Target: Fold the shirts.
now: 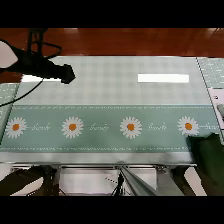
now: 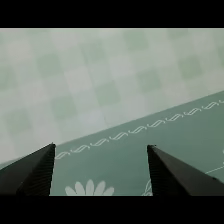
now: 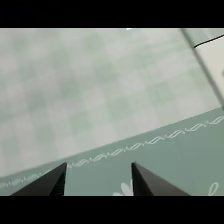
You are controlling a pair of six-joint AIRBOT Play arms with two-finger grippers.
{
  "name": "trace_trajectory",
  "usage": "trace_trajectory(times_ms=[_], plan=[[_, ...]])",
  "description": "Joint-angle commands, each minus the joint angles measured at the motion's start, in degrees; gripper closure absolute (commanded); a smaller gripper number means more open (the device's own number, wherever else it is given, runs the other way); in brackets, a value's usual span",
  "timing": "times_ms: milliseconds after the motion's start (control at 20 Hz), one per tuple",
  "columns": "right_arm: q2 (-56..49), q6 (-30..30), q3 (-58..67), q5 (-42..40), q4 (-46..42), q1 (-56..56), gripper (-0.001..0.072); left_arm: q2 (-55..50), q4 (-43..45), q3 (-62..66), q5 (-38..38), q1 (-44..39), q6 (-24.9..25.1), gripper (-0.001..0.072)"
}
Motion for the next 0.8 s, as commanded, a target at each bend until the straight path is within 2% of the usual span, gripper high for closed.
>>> trace_trajectory(times_ms=[0, 150, 250, 450, 750], plan=[[-5.0, 9.3, 0.1, 2.4, -16.1, 19.8, 0.0208, -1.2, 3.8, -1.2, -4.6, -3.1, -5.7, 0.0035], [-8.4, 10.6, 0.1, 4.7, -14.7, 26.0, 0.0207, -0.1, 5.3, -5.2, -5.0, -3.1, -5.7, 0.0035], [-8.7, 11.3, 0.1, 4.7, -14.7, 28.0, 0.0108, 1.3, 5.8, -9.2, -2.7, -3.1, -5.7, 0.0035], [-8.7, 12.5, 0.1, 5.6, -14.2, 28.3, 0.0111, 3.6, 5.8, -14.9, 4.5, -2.9, -7.2, 0.0037], [-8.7, 12.5, 0.1, 4.9, -13.9, 28.3, 0.0111, 3.2, 5.7, -14.9, 5.9, -3.0, -7.0, 0.0047]])
